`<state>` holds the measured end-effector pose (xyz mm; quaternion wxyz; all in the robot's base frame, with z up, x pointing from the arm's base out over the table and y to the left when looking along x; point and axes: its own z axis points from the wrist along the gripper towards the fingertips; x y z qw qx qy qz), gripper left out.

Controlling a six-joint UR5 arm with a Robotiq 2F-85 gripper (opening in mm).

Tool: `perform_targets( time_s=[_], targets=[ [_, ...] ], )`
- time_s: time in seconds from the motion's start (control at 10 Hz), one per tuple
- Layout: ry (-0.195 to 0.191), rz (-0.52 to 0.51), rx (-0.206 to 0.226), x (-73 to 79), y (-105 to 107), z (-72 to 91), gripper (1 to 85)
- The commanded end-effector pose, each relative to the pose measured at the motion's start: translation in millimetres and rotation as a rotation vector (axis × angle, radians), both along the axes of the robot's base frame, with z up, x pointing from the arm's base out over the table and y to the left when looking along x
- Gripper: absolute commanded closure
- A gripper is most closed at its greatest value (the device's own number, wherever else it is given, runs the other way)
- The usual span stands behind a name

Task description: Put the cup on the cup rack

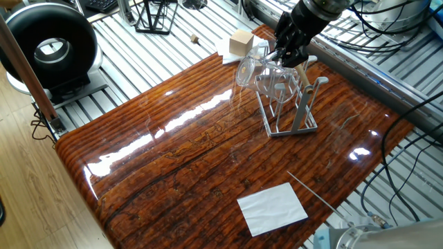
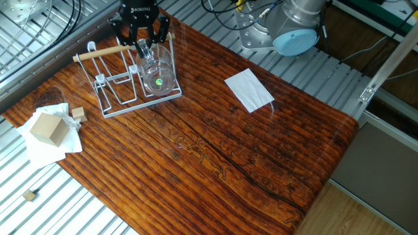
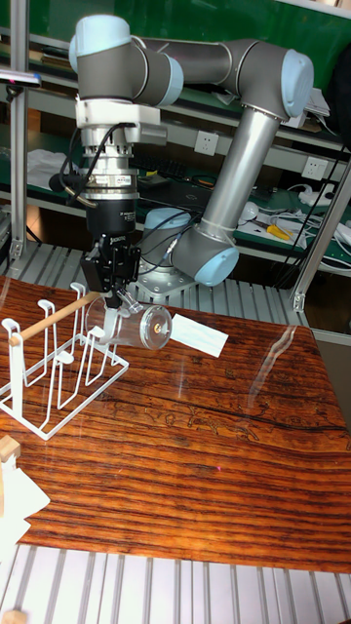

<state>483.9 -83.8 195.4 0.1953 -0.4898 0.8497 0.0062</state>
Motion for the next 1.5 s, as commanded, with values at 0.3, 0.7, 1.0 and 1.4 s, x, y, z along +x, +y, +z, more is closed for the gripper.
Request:
perform_targets(
  time_s=[0.3, 0.7, 1.0, 1.4],
  targets=[
    [-0.015, -0.002, 0.031, 2.8, 4.7, 4.6, 69.3],
    [-0.015, -0.005, 0.042, 3.6, 4.1, 3.3, 71.3],
    [-0.012, -0.006, 0.041, 2.9, 3.7, 2.8, 70.3],
    [-0.012, -0.004, 0.039, 3.0, 3.1, 2.8, 63.3]
  ],
)
